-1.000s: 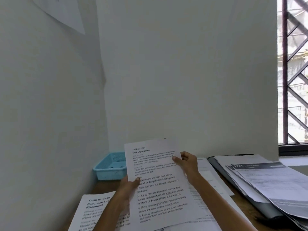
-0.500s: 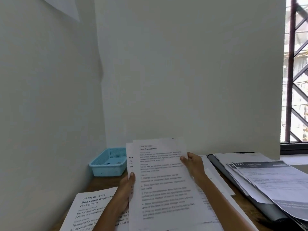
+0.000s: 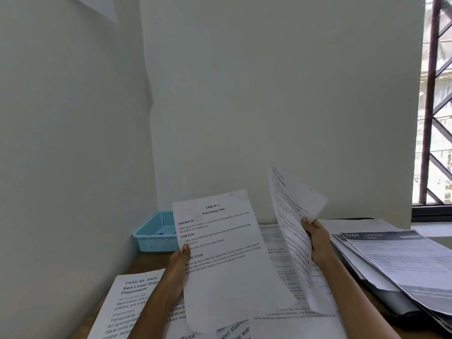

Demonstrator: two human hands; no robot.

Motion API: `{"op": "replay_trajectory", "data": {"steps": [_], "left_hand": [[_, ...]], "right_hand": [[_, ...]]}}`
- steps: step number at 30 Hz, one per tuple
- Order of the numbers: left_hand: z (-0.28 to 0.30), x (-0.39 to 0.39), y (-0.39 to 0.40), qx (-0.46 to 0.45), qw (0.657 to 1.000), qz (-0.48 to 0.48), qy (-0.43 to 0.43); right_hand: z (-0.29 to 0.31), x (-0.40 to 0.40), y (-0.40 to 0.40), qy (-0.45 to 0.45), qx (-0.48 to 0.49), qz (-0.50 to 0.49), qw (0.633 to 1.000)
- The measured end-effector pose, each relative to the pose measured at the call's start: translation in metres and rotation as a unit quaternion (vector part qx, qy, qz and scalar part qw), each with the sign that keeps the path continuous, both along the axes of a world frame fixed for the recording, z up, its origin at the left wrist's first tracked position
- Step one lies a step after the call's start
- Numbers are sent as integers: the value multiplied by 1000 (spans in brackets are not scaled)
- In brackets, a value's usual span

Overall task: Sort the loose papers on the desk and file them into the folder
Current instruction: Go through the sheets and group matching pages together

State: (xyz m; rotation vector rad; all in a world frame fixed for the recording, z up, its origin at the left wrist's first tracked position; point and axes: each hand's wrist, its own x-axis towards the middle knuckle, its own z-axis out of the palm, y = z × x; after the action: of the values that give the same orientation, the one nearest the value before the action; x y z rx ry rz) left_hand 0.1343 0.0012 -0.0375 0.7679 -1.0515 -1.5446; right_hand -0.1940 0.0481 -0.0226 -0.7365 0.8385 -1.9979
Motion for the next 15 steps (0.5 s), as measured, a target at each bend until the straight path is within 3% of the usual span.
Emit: {"op": "replay_trajectory", "data": {"steps": [8,11,13,15], "left_hand": [[1,-3,5,9,1000,-6,-23],[-1,-11,11,-60,986,-19,-157],[-2,-15,10,-89,964,40,-249],[2,-9,4,-115,944,116,-286]], "right_hand": [[3,5,3,-7,5,-14,1000],[9,10,7,-15,11,-42,999],[9,7,5,-16,18,-55,998],[8,6,6,-8,26,-47,999]]}}
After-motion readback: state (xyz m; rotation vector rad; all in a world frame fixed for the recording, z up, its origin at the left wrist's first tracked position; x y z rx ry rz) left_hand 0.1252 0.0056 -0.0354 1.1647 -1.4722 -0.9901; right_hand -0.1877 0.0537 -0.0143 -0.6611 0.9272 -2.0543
